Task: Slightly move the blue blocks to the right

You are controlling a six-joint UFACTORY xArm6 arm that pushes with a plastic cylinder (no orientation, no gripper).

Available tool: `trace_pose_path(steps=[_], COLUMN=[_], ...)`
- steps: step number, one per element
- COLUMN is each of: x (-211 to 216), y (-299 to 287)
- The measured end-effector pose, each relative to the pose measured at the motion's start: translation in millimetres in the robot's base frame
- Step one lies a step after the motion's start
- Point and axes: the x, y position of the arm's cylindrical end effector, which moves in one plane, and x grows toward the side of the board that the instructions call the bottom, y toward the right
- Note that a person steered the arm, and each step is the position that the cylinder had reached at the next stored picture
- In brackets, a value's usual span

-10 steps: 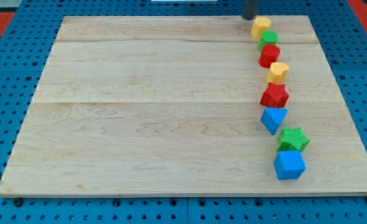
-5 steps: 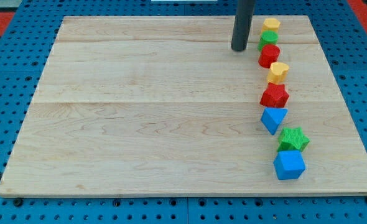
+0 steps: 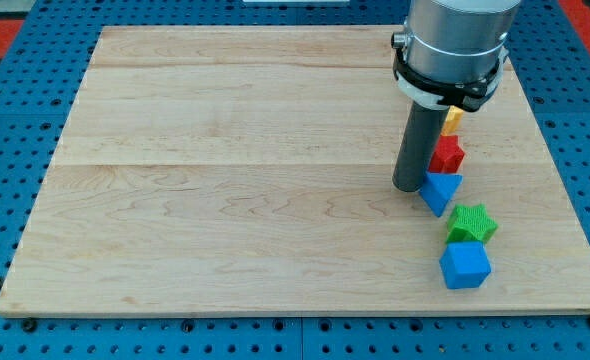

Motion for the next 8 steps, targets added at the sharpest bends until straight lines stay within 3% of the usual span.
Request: trace_pose_path(steps=[2,3,4,5,8], x=[0,2,65,89,100], y=[25,-10,-17,2,14])
